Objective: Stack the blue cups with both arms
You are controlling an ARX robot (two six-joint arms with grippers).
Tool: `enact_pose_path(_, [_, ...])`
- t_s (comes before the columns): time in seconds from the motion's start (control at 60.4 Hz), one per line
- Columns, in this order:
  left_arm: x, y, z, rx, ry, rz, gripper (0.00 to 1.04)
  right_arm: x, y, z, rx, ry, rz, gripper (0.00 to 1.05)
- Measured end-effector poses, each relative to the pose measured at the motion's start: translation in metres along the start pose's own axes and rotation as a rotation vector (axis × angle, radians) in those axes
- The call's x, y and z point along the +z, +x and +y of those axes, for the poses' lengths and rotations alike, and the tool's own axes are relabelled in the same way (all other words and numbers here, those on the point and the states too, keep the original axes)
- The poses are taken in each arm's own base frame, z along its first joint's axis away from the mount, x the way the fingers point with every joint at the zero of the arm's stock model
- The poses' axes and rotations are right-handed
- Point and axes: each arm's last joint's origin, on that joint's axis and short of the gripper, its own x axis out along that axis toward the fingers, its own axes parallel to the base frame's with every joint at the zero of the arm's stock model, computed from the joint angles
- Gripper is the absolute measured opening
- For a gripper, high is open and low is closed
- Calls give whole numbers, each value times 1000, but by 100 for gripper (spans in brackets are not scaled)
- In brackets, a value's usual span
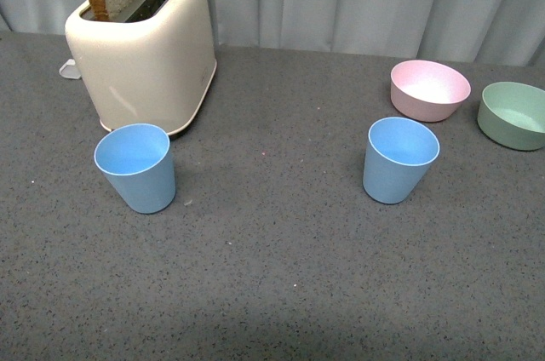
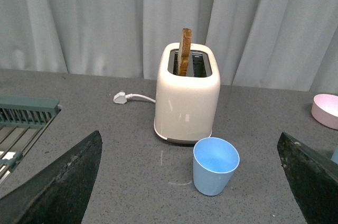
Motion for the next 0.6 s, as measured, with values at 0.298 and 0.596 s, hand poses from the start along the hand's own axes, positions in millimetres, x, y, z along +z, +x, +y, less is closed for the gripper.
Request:
enact_pose_path(0.298, [-2, 0, 0, 54, -27, 42, 98, 0, 0, 0, 0, 0, 0, 95])
enact_pose_path(0.596, [-8, 40, 0, 218, -212, 298, 98, 0, 0, 0, 0, 0, 0, 95])
